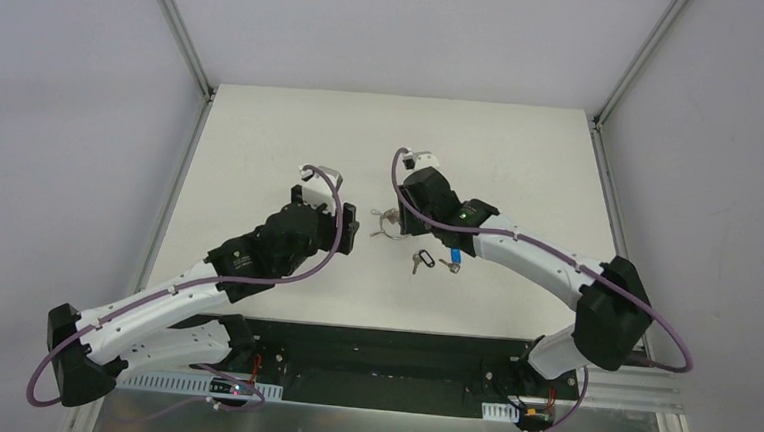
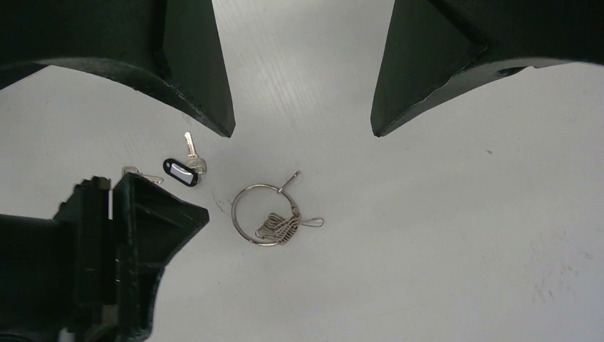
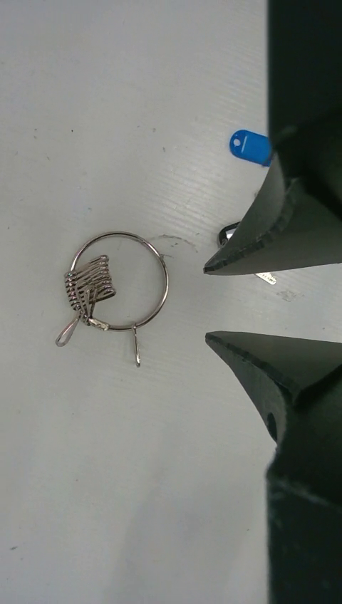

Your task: Put the keys on the keyring

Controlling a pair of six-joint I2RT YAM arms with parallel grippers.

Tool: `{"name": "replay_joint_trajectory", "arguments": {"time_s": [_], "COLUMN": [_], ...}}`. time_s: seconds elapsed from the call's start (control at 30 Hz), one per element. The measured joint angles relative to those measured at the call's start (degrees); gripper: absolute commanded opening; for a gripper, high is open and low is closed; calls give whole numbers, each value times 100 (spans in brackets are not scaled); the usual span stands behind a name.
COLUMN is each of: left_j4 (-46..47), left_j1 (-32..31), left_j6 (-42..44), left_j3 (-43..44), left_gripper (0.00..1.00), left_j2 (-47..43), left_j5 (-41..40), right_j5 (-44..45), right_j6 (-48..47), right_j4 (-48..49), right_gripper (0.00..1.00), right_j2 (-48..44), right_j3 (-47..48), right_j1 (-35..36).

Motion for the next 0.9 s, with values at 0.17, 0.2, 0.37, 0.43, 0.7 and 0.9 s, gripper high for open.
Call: {"name": "replay_joint_trajectory", "arguments": {"time_s": [0.17, 0.2, 0.37, 0.43, 0.7, 0.9], "left_j4": [-181, -221, -372, -415, -426, -431], "left_j1": [0, 0, 0, 0, 0, 0], "left_j6": [-98, -107, -153, -184, -214, -216], "left_j3": [-168, -195, -315, -361, -431, -446], "left_gripper": [71, 71, 71, 71, 71, 71], "left_j2": [-483, -575, -901, -986, -1058, -1058], "left_j5": [37, 55, 87, 87, 98, 103], "right_j5": [-234, -293, -601, -699, -944, -960], "right_j6": [33, 37, 181, 339, 1462, 2367], "right_j4": [39, 42, 55, 74, 24, 15], "right_gripper": [36, 36, 37, 39, 41, 44], "right_j2": [772, 896, 1447, 1655, 2378, 2562], "right_j3": [382, 452, 778, 881, 1213, 1287], "right_j1": [-160, -164, -162, -162, -138, -79]}}
